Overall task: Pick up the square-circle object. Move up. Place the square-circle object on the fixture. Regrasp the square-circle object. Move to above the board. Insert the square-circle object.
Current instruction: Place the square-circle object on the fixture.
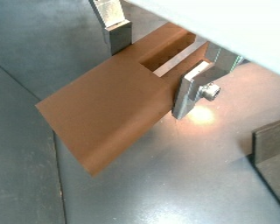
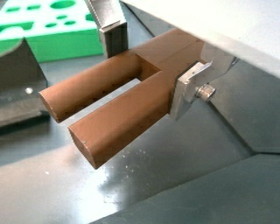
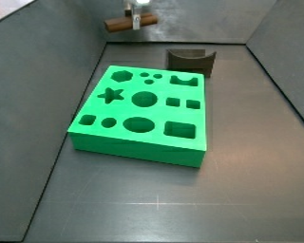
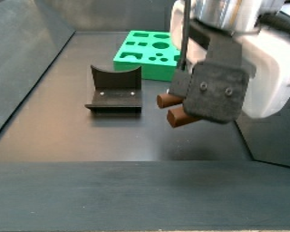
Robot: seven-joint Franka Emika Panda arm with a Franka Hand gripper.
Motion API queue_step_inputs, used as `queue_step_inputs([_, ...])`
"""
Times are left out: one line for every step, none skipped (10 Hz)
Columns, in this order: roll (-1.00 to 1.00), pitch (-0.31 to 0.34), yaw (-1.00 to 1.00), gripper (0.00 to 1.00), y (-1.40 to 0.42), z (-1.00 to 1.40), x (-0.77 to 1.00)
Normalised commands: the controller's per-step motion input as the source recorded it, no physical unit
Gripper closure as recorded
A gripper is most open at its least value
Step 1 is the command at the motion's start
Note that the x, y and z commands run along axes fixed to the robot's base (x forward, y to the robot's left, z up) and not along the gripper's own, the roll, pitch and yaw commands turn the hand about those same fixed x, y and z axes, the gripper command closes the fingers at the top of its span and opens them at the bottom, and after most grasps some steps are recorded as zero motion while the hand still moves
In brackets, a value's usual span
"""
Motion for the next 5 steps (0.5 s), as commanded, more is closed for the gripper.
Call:
queue_step_inputs([0.08, 0.114, 0.02, 1.00, -0.01, 1.00, -0.02])
queue_step_inputs([0.09, 0.120, 0.02, 1.00, -0.01, 1.00, -0.03])
queue_step_inputs([0.09, 0.114, 0.02, 1.00, -0.01, 1.00, -0.03])
queue_step_inputs([0.08, 0.108, 0.02, 1.00, -0.01, 1.00, -0.03])
queue_step_inputs([0.08, 0.101, 0.02, 1.00, -0.01, 0.99, -0.03])
